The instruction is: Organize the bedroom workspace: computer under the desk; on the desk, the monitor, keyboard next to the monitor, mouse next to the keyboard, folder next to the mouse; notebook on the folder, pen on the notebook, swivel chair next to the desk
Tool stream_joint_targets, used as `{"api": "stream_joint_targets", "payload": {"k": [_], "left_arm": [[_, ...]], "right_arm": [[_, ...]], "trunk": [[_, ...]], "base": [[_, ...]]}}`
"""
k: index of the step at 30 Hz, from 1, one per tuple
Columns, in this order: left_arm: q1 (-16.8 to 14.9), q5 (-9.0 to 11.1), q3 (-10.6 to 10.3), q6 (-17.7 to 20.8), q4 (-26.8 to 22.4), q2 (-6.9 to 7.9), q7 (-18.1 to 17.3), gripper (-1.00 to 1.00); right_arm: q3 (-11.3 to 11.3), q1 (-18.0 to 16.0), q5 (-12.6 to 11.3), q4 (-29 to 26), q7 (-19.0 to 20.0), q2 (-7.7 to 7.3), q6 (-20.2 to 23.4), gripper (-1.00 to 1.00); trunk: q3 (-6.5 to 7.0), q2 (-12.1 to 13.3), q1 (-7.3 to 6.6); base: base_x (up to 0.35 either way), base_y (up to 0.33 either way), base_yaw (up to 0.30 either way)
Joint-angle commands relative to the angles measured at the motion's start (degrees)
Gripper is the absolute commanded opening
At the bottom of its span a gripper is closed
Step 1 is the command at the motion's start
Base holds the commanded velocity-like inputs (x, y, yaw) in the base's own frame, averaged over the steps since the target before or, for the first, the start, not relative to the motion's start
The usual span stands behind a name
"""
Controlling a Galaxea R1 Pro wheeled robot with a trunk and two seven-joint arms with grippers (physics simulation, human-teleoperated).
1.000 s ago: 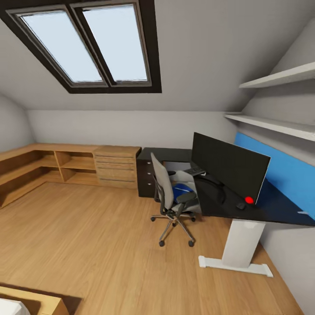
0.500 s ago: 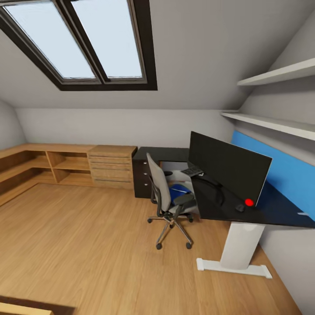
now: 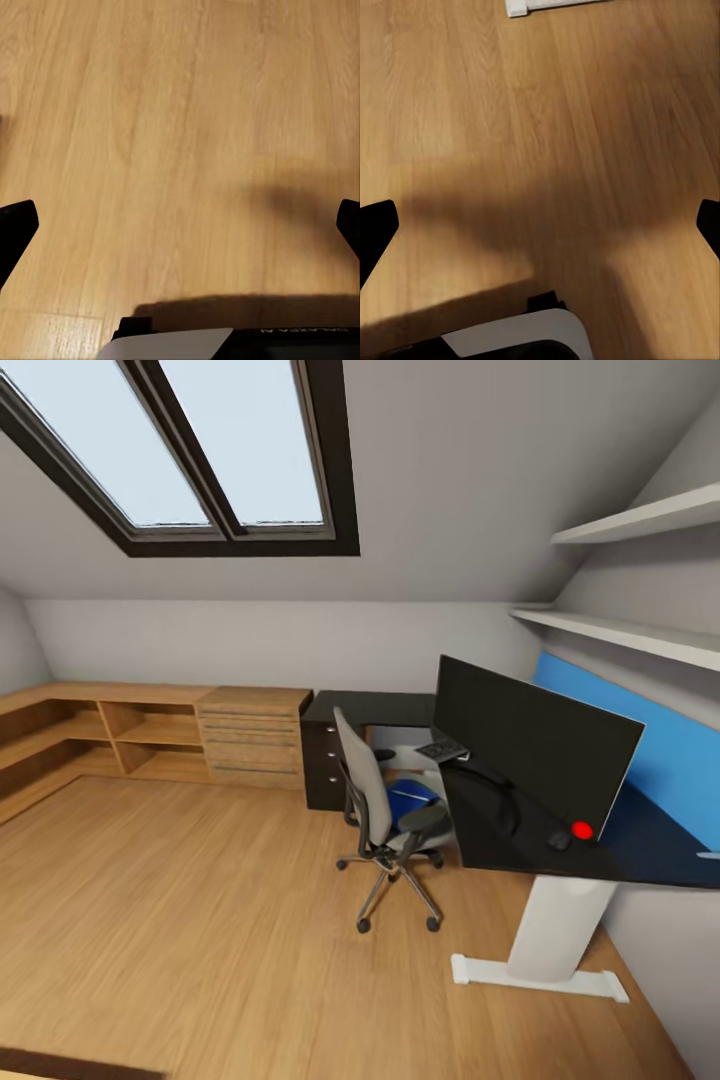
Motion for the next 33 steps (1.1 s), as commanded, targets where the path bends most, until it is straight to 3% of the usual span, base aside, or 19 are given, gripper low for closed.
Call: {"api": "stream_joint_targets", "payload": {"k": [1, 17, 26, 33], "left_arm": [[-0.01, -0.2, 0.21, -0.12, -0.03, -0.02, -0.04, 1.0], [-0.01, -0.28, 0.13, -0.12, -0.03, -0.02, -0.07, 1.0], [-0.01, -0.21, 0.2, -0.12, -0.03, -0.02, -0.07, 1.0], [-0.01, -0.2, 0.23, -0.12, -0.03, -0.02, -0.03, 1.0]], "right_arm": [[0.28, -0.04, -0.55, 0.04, 0.03, -0.01, -0.19, 1.0], [0.28, -0.04, -0.56, 0.02, 0.03, -0.01, -0.15, 1.0], [0.28, -0.04, -0.58, 0.03, 0.03, -0.01, -0.14, 1.0], [0.26, -0.04, -0.59, 0.04, 0.03, -0.02, -0.15, 1.0]], "trunk": [[-0.16, -0.04, 0.04], [-0.59, -0.04, 0.04], [-0.59, -0.04, 0.04], [-0.59, -0.04, 0.04]], "base": [[0.312, 0.0, 0.0], [0.153, -0.029, 0.008], [0.032, -0.01, 0.0], [0.003, 0.198, 0.0]]}}
